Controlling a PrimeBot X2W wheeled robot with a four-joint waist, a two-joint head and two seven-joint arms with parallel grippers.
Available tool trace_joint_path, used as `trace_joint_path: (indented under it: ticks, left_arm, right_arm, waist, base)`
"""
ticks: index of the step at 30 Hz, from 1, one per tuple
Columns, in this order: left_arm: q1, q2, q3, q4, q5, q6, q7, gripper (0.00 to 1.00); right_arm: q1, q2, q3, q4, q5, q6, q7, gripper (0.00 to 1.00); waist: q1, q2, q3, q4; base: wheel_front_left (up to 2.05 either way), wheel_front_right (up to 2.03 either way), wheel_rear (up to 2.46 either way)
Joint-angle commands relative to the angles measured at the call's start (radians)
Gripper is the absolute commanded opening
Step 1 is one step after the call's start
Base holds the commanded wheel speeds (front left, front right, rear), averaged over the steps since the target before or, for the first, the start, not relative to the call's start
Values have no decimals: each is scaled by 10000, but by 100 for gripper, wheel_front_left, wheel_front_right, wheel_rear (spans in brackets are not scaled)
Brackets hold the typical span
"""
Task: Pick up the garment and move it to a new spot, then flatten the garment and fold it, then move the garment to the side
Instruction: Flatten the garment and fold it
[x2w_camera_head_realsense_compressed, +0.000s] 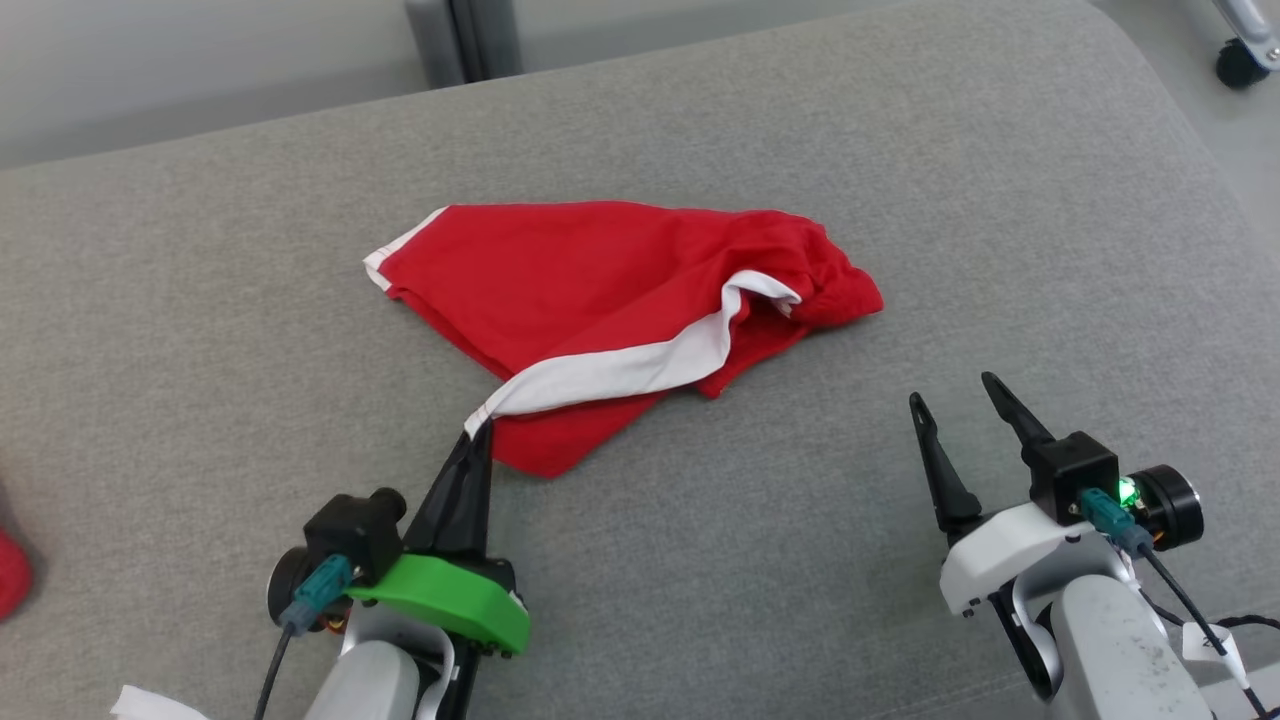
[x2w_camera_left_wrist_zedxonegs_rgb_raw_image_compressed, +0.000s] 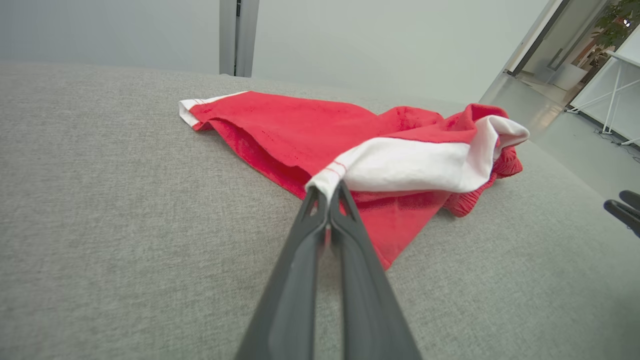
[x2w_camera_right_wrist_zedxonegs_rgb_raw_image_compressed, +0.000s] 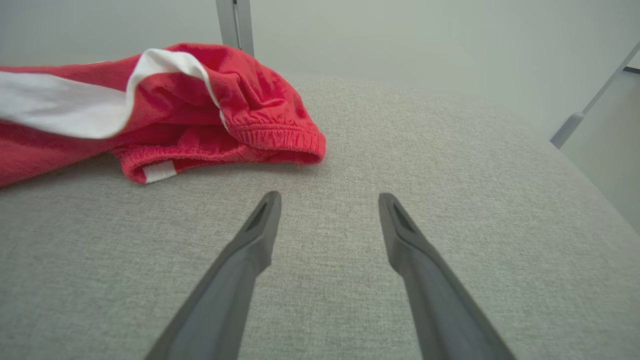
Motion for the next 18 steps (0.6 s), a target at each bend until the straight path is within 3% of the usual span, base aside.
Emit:
trace_joint_path:
  ticks: [1, 10, 11, 12, 13, 14, 18]
  left_arm:
    - [278, 35, 163, -69, 79, -18, 10, 0]
    - [944, 52, 1626, 301, 762, -18, 10, 0]
    - [1009, 56, 1861, 410, 830, -11, 10, 34]
    - [1064, 55, 2042, 483, 940, -3, 10, 42]
    - [1110, 46, 2267, 552, 1025, -3, 10, 91]
    - [1161, 47, 2497, 605, 1107, 33, 10, 100]
    - [1366, 18, 3174, 555, 1477, 229, 10, 100]
  right_arm:
    - [159, -21, -5, 66, 84, -14, -21, 100]
    - [421, -30, 714, 445, 503, -14, -21, 100]
    - [447, -30, 776, 474, 514, -14, -21, 100]
    - [469, -29, 821, 499, 529, -14, -21, 100]
    - [499, -29, 860, 521, 570, -14, -23, 100]
    - [531, -30, 886, 541, 610, -14, -21, 100]
    - [679, -29, 968, 577, 767, -14, -21, 100]
  waist:
    - [0, -1, -344, 522]
    - [0, -1, -789, 1066]
    - [0, -1, -826, 1061]
    - [0, -1, -858, 1047]
    - [0, -1, -896, 1029]
    - [0, -1, -931, 1014]
    - [0, -1, -1056, 962]
  base:
    - [0, 0, 0]
    - [0, 0, 0]
    - [0, 0, 0]
    - [0, 0, 0]
    - [0, 0, 0]
    - [0, 0, 0]
    - [0, 0, 0]
